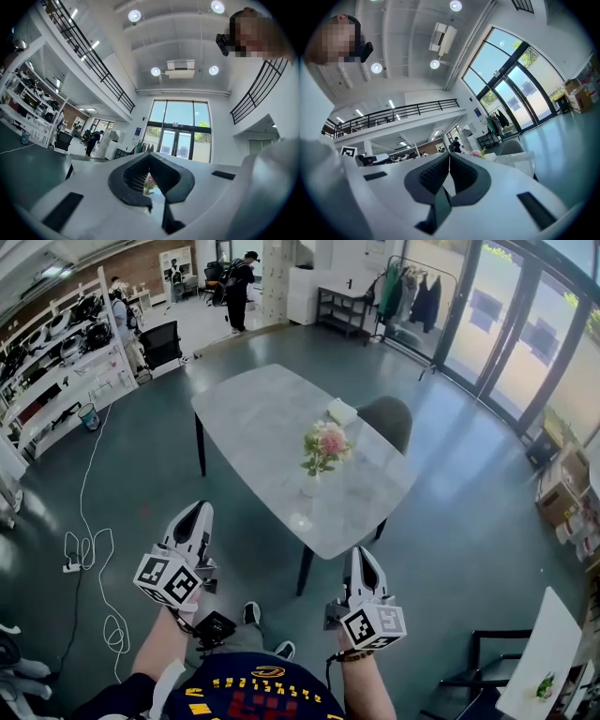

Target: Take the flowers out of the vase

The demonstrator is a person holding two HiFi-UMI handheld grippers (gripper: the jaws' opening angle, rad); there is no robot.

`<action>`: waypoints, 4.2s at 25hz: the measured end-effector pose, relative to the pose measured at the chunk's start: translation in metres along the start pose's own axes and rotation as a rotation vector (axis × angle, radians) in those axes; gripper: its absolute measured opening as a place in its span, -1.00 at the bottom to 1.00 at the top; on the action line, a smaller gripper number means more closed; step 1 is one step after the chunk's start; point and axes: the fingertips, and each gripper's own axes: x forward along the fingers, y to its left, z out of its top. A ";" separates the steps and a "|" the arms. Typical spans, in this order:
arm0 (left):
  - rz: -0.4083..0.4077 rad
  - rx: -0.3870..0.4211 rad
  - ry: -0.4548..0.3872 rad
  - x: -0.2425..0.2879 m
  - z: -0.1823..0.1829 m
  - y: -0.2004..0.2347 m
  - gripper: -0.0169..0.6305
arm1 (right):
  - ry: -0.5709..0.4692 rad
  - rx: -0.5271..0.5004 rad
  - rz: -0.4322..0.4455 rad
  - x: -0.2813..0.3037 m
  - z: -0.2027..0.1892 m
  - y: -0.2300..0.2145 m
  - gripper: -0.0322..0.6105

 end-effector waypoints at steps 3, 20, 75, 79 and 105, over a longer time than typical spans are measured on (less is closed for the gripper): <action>-0.002 -0.008 0.010 0.014 -0.004 0.006 -0.94 | 0.010 0.006 -0.007 0.010 -0.003 -0.004 -0.87; -0.080 -0.063 0.023 0.130 -0.020 0.047 -0.94 | -0.011 -0.027 -0.106 0.093 0.012 -0.046 -0.87; -0.356 -0.186 0.375 0.353 -0.185 0.088 -0.49 | 0.015 0.066 -0.267 0.275 -0.013 -0.166 -0.71; -0.344 -0.197 0.395 0.358 -0.194 0.091 -0.32 | -0.006 0.078 -0.270 0.276 -0.011 -0.177 -0.31; -0.465 -0.151 0.691 0.364 -0.324 0.053 -0.06 | 0.026 0.155 -0.319 0.259 -0.050 -0.222 -0.17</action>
